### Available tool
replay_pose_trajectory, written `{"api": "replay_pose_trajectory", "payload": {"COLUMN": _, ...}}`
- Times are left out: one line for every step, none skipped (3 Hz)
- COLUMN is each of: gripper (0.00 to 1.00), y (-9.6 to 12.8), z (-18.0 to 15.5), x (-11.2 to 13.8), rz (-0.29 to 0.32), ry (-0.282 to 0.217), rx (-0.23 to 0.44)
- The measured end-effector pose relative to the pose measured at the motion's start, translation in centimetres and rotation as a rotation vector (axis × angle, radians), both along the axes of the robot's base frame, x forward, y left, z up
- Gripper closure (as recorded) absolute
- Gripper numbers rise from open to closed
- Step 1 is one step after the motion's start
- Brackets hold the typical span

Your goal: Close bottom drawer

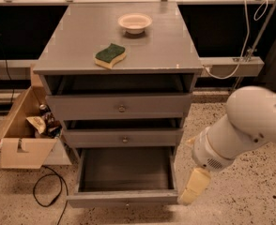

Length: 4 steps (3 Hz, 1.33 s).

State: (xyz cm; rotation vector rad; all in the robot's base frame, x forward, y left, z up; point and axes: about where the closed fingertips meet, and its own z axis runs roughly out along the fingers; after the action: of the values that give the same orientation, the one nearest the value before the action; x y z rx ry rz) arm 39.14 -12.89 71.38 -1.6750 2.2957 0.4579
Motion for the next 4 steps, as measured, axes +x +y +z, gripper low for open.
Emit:
{"api": "replay_pose_trajectory", "payload": {"gripper": 0.0, "y": 1.8, "z": -9.1, "x": -0.8, "rz": 0.017, "ry": 0.052, "rx": 0.046}}
{"api": "replay_pose_trajectory", "payload": {"gripper": 0.0, "y": 3.7, "z": -16.8, "x": -1.5, "rz": 0.008, "ry": 0.104, "rx": 0.11}}
{"api": "replay_pose_trajectory", "payload": {"gripper": 0.0, "y": 4.3, "z": -19.2, "x": -1.8, "rz": -0.008, "ry": 0.14, "rx": 0.14}}
{"api": "replay_pose_trajectory", "payload": {"gripper": 0.0, "y": 4.2, "z": -18.7, "x": -1.8, "rz": -0.005, "ry": 0.135, "rx": 0.135}}
